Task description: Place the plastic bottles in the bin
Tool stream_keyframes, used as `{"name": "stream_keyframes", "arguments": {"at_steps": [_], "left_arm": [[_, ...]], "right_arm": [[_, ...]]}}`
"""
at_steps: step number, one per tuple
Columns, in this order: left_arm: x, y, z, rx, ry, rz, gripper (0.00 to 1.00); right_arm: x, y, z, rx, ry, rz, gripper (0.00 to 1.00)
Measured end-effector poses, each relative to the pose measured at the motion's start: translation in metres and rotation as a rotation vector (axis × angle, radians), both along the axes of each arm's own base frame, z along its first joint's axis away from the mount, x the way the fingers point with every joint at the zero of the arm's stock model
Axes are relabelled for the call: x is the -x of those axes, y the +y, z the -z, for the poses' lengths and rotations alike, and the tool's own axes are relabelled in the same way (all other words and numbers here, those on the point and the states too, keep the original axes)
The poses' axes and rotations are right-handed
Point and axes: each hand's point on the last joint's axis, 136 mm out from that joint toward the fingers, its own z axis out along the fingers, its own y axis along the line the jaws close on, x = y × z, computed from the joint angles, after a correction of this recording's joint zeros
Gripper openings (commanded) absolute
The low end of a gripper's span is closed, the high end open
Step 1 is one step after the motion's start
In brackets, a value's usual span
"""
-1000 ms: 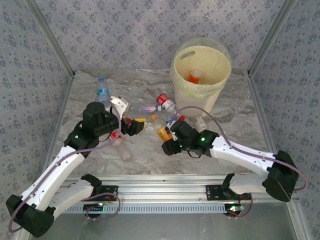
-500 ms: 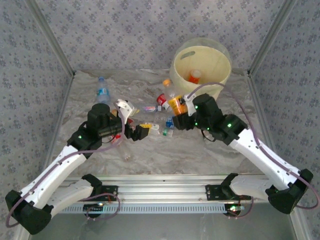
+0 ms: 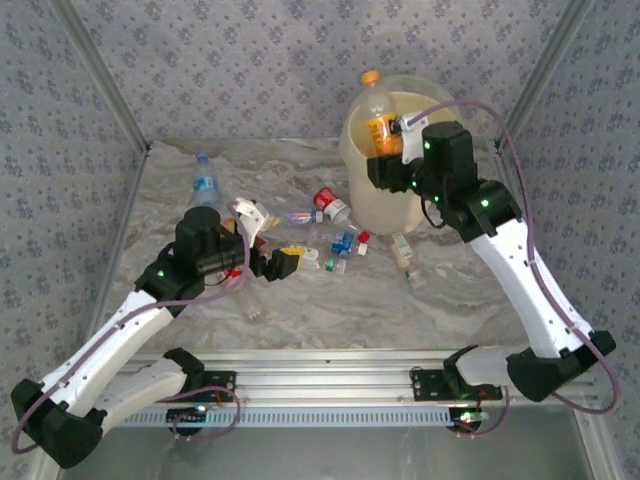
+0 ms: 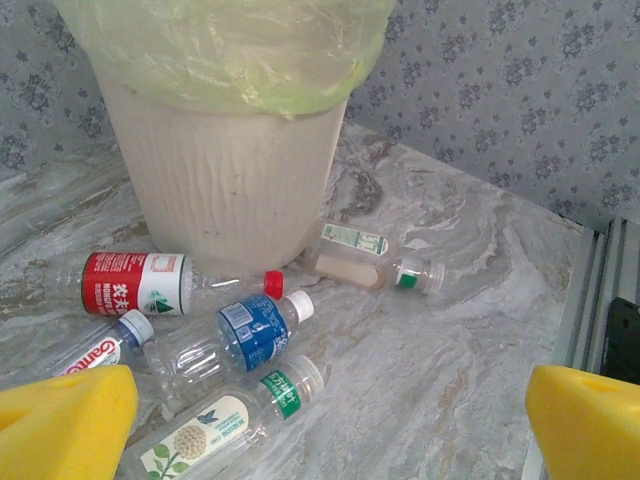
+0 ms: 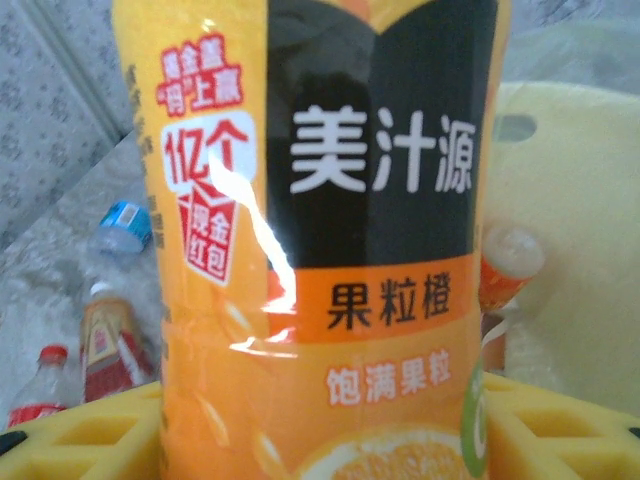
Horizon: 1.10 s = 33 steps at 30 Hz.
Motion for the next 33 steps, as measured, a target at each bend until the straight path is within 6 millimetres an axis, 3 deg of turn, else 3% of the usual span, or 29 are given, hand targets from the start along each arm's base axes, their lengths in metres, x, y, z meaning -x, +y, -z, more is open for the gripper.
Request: {"name": "stream_keyframes", "arguments": {"at_steps": [7,15,25,33], "left_arm": [[0.000,0.001,-0.001,-0.002,-0.007,-0.009,1.00],[0.003,-0.002,0.001,-0.013,-0.011,0.000,1.00],[0.002,0.000,0.005,-0.031,-0.007,-0.006,1.00],[0.003,-0.004,0.012,-0.047,0.009,0.011,1.00]], "right_arm": [[-0.049,-0.020,-0.006,0.001,-0.004,0.075,0.63],[-0.095,-0.041,0.014,-0.015,0.058,0.115,0.63],[-0.131,-0.059,0.075,-0.040,0.227,0.134,0.63],[-0.136,-0.063,0.118,-0.037,0.361,0.146,0.66]]}}
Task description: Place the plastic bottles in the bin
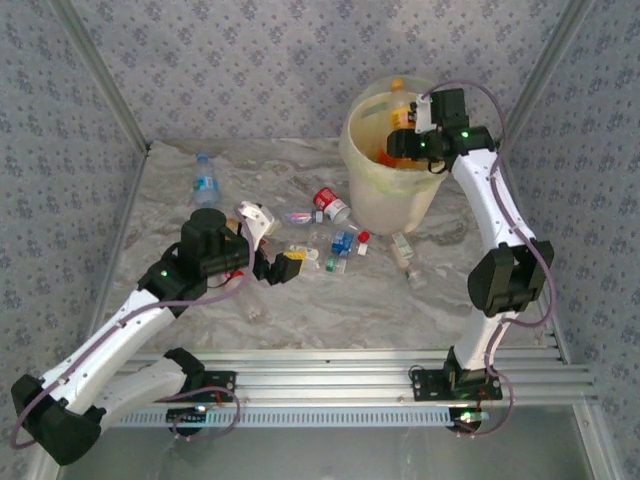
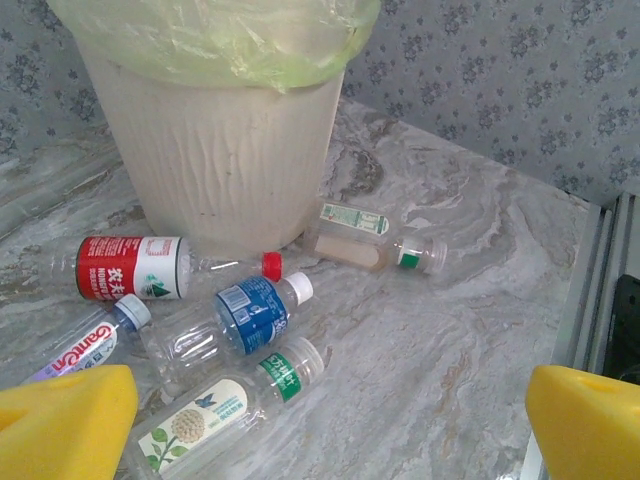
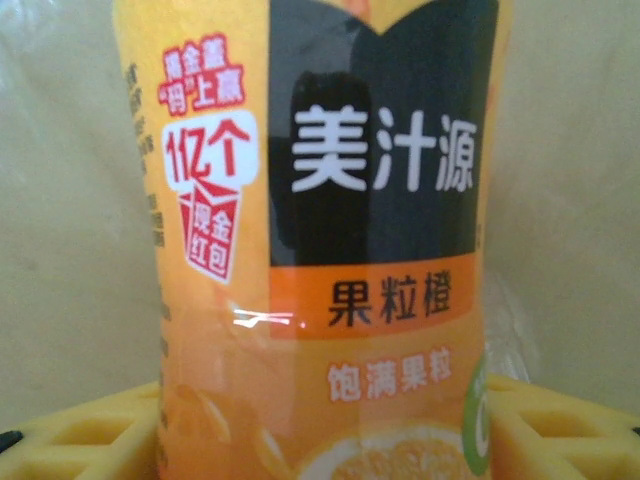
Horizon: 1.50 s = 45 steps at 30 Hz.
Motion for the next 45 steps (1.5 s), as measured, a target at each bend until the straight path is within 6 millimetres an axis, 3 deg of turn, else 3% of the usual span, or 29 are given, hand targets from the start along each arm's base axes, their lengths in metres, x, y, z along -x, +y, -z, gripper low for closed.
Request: {"name": "stream_keyframes", "arguments": {"at_steps": [7,17,23,29,32,37,45], "left_arm": [[0.002,-0.001,0.001,-0.004,0.004,0.009,1.00],[0.003,-0.002,0.001,-0.003,0.005,0.014,1.00],[0.004,-0.003,0.001,-0.002,0.006,0.021,1.00],[0.006,-0.004,0.001,-0.003,0.006,0.028,1.00],[0.006,-0.004,0.001,-0.003,0.006,0.028,1.00],[0.006,-0.004,0.001,-0.003,0.006,0.028,1.00],[0.007,-0.005,0.001,-0.001,0.007,0.033,1.00]], "right_arm": [[0.002,0.001,0.004,-0.013,0.025,0.003,0.79],[0.002,0.001,-0.004,-0.017,0.006,0.008,0.81],[0.012,-0.004,-0.030,-0.006,-0.057,0.014,0.81],[0.045,-0.013,-0.081,-0.014,-0.193,0.026,0.82],[0.066,-0.018,-0.094,-0.013,-0.245,0.033,0.82],[0.104,-0.019,-0.083,-0.004,-0.263,0.032,0.81],[0.167,-0.018,-0.043,-0.021,-0.234,0.043,0.80]]}}
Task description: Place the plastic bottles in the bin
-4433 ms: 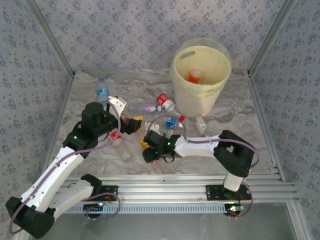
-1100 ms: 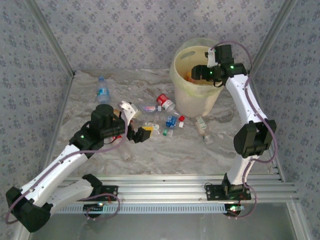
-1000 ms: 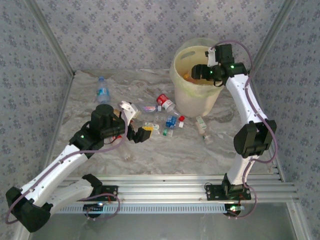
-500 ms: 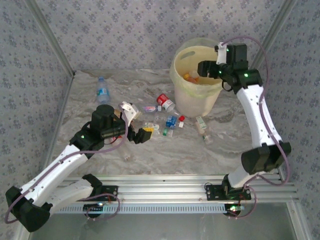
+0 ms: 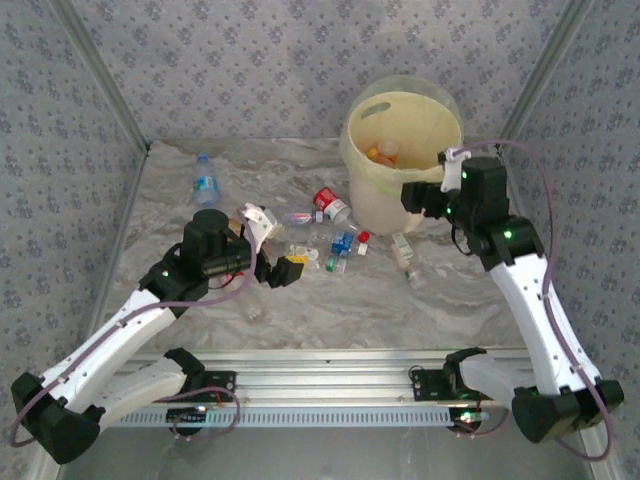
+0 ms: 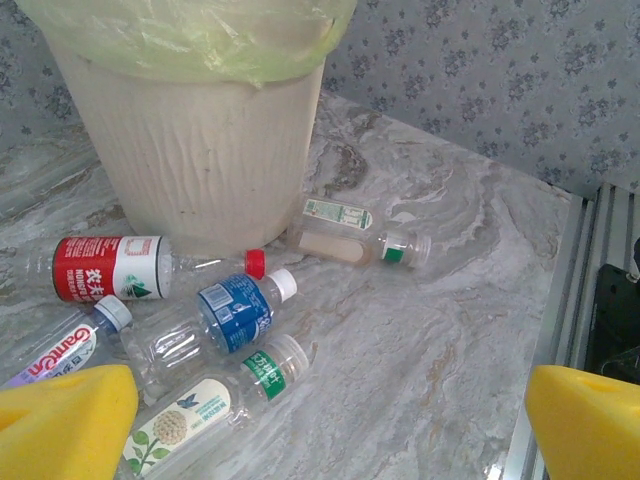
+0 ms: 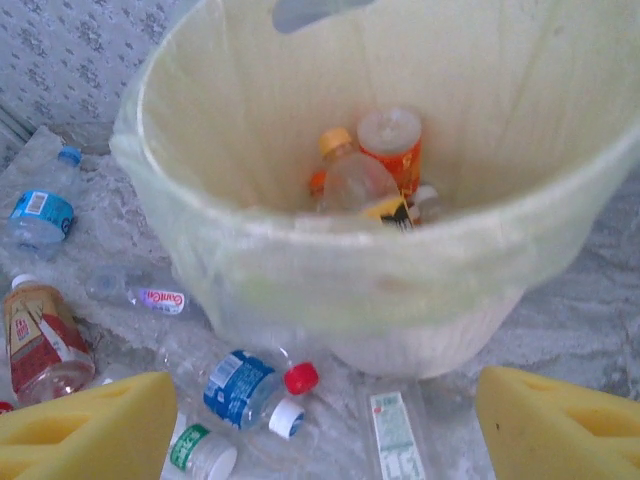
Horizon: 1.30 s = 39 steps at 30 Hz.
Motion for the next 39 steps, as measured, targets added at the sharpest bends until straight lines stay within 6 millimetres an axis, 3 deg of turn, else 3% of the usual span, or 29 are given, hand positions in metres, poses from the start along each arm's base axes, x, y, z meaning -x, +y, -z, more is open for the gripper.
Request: {"name": "stream_keyframes", "arguments": {"at_steps": [6,18,29,39], "left_arm": [[0.000,0.000,0.000,0.000,0.000,0.000,1.00],[0.001,0.000,0.000,0.001,0.001,0.004,1.00],[0.002,-0.001,0.000,0.005,0.004,0.014,1.00],[0.003,-0.002,0.000,0.006,0.004,0.017,1.00]], "right_arm": [[0.026,-0.005,0.055,-0.025,0.087,0.030,0.80],[0.049,-0.011,0.168,-0.028,0.299,0.086,0.80],[0.050,-0.012,0.225,-0.011,0.409,0.107,0.81],[0.047,-0.012,0.246,-0.002,0.442,0.115,0.81]]}}
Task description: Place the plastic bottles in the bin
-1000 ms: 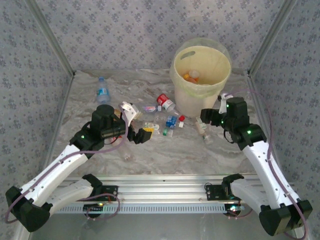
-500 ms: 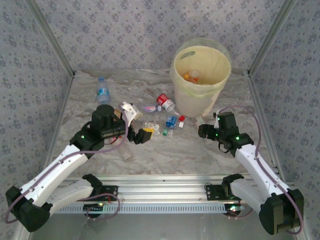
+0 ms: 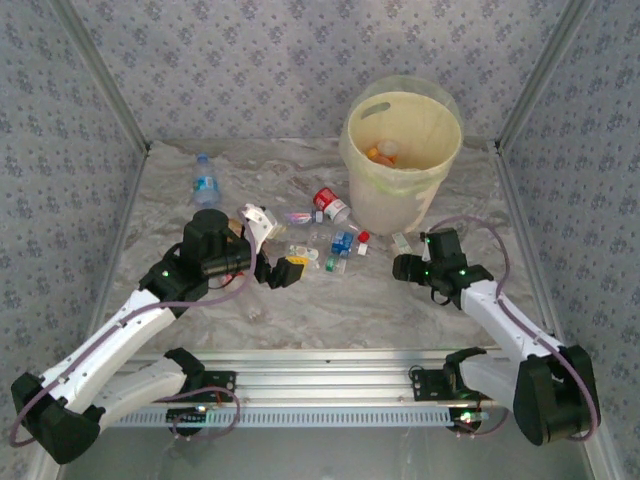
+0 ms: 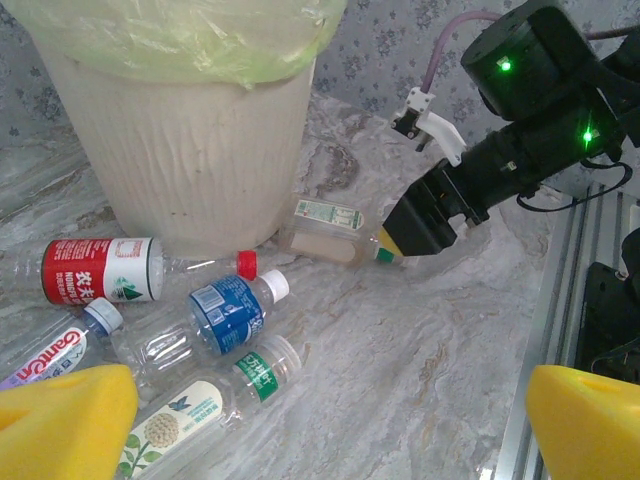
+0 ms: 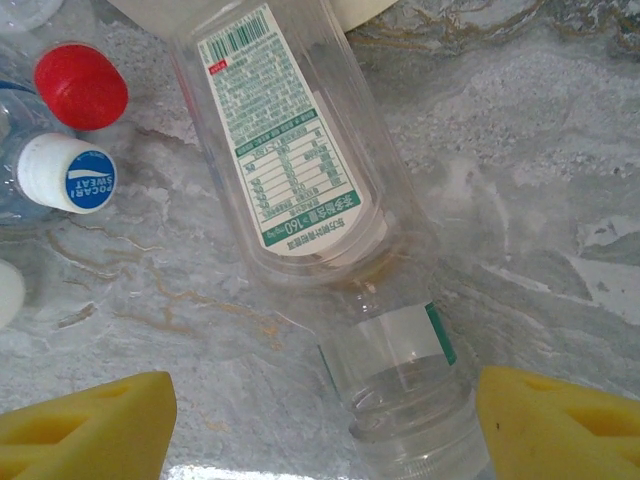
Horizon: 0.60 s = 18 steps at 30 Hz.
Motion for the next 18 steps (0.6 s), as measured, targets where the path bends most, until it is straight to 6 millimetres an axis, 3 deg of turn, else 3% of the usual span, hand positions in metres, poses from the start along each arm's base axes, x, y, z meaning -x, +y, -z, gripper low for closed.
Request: {"name": "stream_keyframes", "arguments": {"at_steps": [14,18], "left_arm": [[0.000,0.000,0.000,0.000,0.000,0.001,0.99],[0.000,0.000,0.000,0.001,0.000,0.003,1.00]], "right_arm": [[-0.003,0.000,0.025,0.014,0.074,0.016,0.80],[-0.004,-0.001,0.028,0.016,0.082,0.037,0.75]]}}
